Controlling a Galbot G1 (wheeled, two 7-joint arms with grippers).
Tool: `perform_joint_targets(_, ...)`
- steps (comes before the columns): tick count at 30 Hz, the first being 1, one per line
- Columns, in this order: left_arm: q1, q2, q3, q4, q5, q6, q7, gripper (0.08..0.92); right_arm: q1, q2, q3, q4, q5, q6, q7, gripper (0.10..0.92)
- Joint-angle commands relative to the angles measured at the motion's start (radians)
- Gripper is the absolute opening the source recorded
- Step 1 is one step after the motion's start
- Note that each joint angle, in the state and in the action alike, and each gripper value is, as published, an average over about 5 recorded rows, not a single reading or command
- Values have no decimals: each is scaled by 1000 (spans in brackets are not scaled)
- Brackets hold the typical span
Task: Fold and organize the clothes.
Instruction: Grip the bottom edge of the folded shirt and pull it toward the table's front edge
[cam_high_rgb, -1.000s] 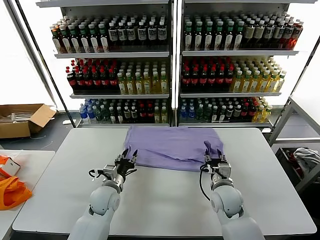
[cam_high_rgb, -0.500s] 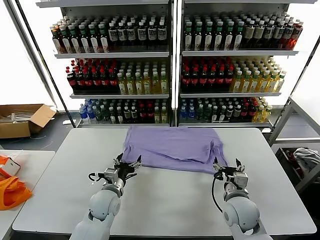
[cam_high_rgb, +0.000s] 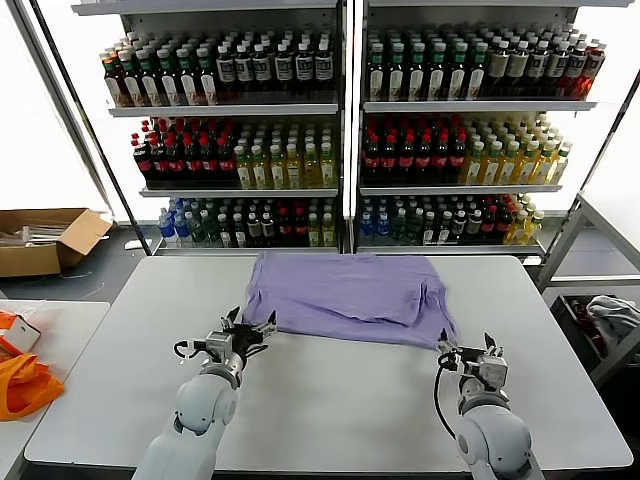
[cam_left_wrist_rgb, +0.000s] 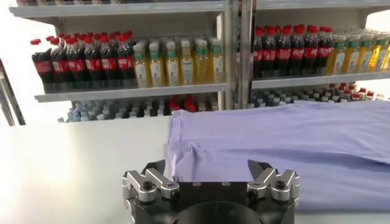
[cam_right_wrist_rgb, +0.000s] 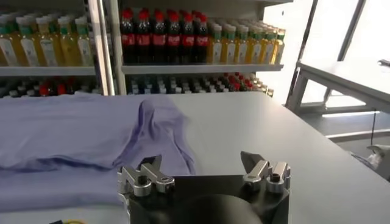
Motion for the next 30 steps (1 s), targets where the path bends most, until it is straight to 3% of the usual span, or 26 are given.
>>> perform_joint_targets(1, -12, -1, -3, 25, 0, 5, -4, 823, 6, -1, -12, -42, 1, -11, 3, 823)
perform_joint_targets(16, -6, 7, -27, 34, -43, 45, -16, 814, 26, 8, -25, -100, -5, -3, -5, 801)
perform_joint_targets(20, 9, 9, -23, 32, -41, 54, -7, 744, 17, 5, -23, -94, -4, 4, -8, 706)
perform_joint_targets(30, 51, 8, -6, 15, -16, 54, 3, 458, -8, 5, -25, -77, -6, 16, -21, 420)
